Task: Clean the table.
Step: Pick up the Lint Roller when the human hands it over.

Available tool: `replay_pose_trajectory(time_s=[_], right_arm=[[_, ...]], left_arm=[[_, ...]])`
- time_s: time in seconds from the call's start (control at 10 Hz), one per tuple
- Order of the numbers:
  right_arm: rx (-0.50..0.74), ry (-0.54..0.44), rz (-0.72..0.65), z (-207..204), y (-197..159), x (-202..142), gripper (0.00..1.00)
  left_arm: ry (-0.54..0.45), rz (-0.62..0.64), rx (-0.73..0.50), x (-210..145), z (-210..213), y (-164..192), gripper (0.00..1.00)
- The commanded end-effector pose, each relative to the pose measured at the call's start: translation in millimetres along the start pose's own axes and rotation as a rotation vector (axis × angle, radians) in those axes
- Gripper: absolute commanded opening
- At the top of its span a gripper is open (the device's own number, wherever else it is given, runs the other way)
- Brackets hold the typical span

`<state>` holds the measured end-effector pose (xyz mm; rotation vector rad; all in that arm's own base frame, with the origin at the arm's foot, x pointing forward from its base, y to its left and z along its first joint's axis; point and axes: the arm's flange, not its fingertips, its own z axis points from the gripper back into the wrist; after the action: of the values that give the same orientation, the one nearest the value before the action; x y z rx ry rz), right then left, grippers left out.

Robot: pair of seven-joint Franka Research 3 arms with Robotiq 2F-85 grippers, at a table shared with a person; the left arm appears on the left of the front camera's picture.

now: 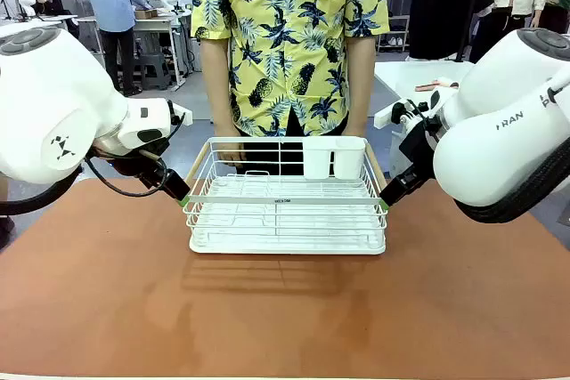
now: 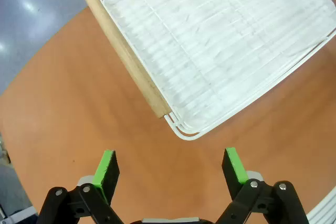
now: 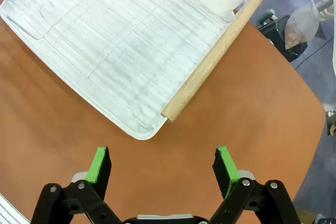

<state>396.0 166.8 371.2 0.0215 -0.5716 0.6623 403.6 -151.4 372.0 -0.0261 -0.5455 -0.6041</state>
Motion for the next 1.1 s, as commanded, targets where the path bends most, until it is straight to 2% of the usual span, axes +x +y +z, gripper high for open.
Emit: replay_pose_trajectory(time_s=[0.0, 1.0], right_arm=[[0.0, 0.0, 0.0, 0.0, 0.0, 0.0, 1.0], [-0.001, 0.0, 0.001, 0.0, -0.4, -0.1, 1.0]], left_arm=[[0.0, 0.0, 0.0, 0.0, 0.0, -0.2, 1.0], [0.0, -0.001, 0.0, 0.1, 0.0, -0.5, 1.0]])
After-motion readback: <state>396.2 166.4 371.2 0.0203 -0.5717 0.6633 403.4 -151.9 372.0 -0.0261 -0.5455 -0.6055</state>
